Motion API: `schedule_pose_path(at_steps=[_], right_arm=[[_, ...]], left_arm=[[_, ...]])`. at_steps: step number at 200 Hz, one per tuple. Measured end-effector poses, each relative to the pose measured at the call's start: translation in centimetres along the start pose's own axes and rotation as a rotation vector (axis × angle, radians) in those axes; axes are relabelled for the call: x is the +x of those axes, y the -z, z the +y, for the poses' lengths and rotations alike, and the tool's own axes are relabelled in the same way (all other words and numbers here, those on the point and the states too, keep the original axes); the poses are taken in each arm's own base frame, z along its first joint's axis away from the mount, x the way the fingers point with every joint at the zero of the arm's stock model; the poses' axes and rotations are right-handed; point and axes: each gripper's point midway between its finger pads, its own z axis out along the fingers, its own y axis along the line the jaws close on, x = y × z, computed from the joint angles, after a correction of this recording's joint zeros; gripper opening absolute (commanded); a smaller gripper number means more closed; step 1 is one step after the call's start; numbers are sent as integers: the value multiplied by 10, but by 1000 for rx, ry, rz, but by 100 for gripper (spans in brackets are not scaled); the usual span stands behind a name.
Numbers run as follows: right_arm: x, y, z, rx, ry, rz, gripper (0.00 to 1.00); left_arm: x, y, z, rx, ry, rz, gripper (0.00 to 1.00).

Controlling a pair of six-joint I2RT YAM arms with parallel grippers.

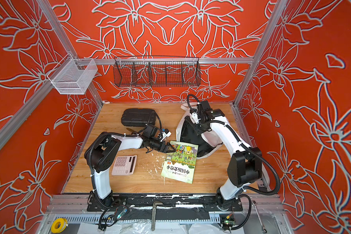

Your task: Pack the student bag

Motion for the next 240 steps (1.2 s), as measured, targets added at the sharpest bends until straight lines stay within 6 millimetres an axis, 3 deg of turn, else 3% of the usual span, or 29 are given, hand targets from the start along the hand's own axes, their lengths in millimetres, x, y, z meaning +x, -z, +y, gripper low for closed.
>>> schedule_pose_path(at_steps=[23, 39, 85, 125, 176, 217, 240], right_arm=[[0, -1, 2, -8, 4, -2, 0], [0, -1, 2, -10, 5, -2, 0], [-1, -2, 3, -16, 11, -6, 0], [-1, -2, 3, -16, 21, -7, 0], [0, -2, 7, -21, 38, -3, 0], [13, -10, 15, -28, 69, 33, 0], [20, -4, 21, -15, 102, 40, 0]], left_arm=[[-5, -3, 1, 6, -8, -23, 89], [-8, -8, 1, 28, -11, -33, 82], [-6, -19, 9, 52, 31, -30, 34], [-4, -20, 9, 52, 62, -11, 0], [-19, -13, -7, 61, 47, -30, 0], [-64, -1, -33, 55, -1, -78, 0], [-89, 7, -51, 28, -21, -82, 0]])
